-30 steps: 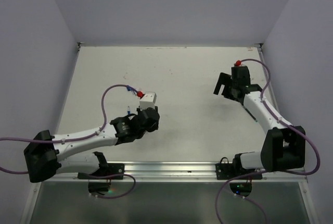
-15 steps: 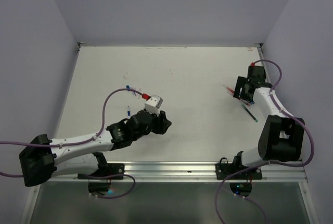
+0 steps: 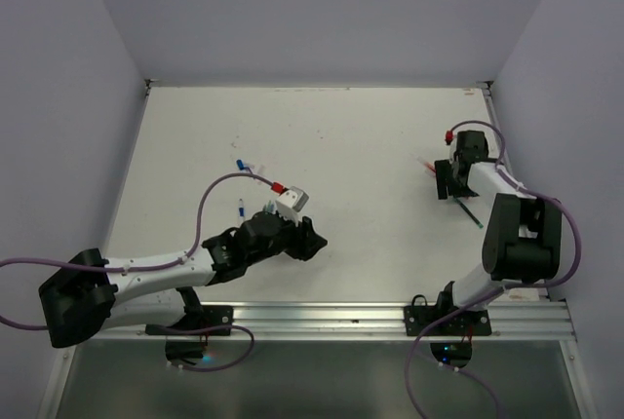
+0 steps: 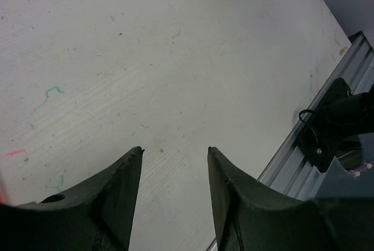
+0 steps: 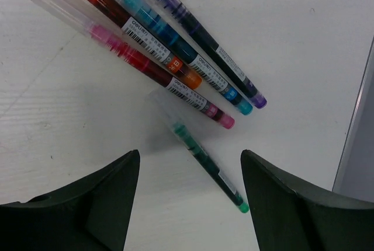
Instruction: Open the pen caps
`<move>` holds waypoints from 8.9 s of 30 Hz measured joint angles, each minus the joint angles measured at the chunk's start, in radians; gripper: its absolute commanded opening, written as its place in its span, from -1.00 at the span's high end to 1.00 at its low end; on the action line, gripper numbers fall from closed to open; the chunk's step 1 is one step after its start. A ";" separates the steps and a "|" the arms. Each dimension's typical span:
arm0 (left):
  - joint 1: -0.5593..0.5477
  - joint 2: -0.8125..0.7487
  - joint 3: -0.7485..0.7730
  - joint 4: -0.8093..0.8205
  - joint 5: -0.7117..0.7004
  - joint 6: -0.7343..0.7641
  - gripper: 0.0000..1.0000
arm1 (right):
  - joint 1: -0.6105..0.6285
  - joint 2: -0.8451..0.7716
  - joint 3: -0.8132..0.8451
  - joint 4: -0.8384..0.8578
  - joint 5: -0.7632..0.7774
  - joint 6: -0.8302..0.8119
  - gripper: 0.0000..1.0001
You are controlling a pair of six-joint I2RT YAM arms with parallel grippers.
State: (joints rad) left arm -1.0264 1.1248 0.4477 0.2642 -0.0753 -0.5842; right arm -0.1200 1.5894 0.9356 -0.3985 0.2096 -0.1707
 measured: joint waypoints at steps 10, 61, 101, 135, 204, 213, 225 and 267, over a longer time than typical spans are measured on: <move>0.039 -0.003 -0.035 0.071 0.082 0.001 -0.04 | -0.083 0.058 0.018 -0.038 -0.077 -0.144 -0.36; 0.084 -0.126 -0.032 -0.080 0.016 -0.028 -0.06 | 0.488 -0.079 0.173 -0.236 -0.420 -0.124 1.00; 0.084 0.119 -0.056 0.476 0.027 -0.050 0.33 | 0.732 -0.366 -0.240 0.781 -0.671 0.826 1.00; 0.117 -0.043 -0.046 0.186 -0.011 -0.060 1.00 | 0.932 -0.452 0.134 -0.039 -0.023 0.614 -0.97; 0.119 0.034 -0.023 0.015 0.023 -0.288 1.00 | 0.979 -0.024 0.241 0.111 -0.129 0.857 1.00; 0.127 -0.050 -0.074 0.017 0.023 -0.286 1.00 | 0.988 -0.016 0.242 0.153 -0.157 0.869 1.00; 0.146 -0.321 -0.222 -0.050 -0.028 -0.296 1.00 | 0.986 0.085 0.275 0.312 -0.302 0.894 1.00; 0.127 -0.355 0.219 -0.747 -0.613 -0.182 1.00 | 0.828 0.731 0.777 0.320 -0.295 0.825 0.18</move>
State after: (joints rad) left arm -0.8997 0.7696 0.6670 -0.4824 -0.6884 -0.7658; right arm 0.7082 2.3199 1.7126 -0.0780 -0.0856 0.6540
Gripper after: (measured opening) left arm 0.088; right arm 0.376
